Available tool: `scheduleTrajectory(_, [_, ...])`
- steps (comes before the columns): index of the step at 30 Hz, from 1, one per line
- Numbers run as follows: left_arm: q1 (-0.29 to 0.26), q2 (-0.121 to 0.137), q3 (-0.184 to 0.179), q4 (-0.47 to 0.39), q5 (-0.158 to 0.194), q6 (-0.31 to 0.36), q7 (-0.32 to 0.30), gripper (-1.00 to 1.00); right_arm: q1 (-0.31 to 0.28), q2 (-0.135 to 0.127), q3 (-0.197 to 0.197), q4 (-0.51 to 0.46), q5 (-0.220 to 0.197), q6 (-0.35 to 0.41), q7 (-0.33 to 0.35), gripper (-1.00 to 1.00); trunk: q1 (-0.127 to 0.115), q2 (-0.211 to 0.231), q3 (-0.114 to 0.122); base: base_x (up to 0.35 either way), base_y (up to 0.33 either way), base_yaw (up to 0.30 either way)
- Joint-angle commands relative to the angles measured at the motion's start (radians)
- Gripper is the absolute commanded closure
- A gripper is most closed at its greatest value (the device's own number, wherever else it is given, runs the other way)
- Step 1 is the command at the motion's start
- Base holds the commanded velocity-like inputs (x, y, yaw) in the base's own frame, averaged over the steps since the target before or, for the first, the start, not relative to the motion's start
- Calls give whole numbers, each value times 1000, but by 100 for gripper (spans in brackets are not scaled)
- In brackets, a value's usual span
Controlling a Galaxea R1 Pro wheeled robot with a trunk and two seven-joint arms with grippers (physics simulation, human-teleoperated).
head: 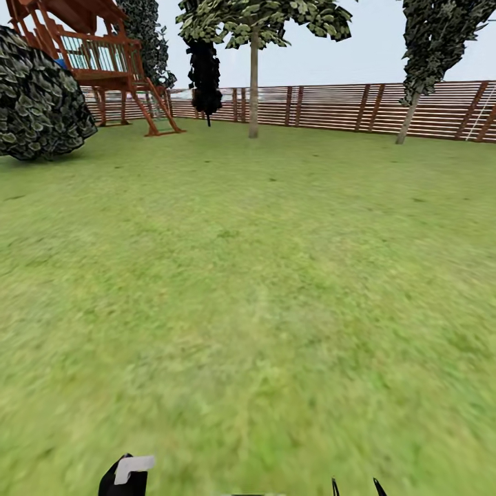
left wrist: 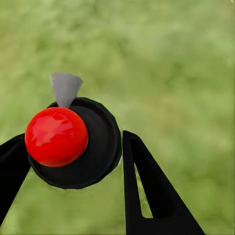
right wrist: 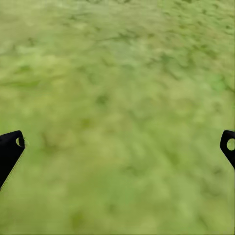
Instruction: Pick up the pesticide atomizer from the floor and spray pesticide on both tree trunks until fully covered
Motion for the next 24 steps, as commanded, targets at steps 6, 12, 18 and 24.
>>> scheduleTrajectory(6, [0, 0, 0, 0, 0, 0, 0, 100, 0, 0, 0, 0, 0, 0, 0, -100, 0, 0, 0, 341, 0, 0])
scheduleTrajectory(12, [0, 0, 1, -1, 0, 0, 0, 100, 0, 0, 0, 0, 0, 0, 0, -100, 0, 0, 0, 341, 0, 0])
scheduleTrajectory(18, [0, -1, 0, -4, 0, 0, 0, 100, 0, 0, 0, 0, 0, 0, 0, -100, 0, 0, 0, 341, 0, 0])
scheduleTrajectory(24, [0, 0, 1, -2, -2, 0, 0, 100, 0, -1, 0, 0, 0, 0, 0, -100, 0, 0, 0, 341, 0, 0])
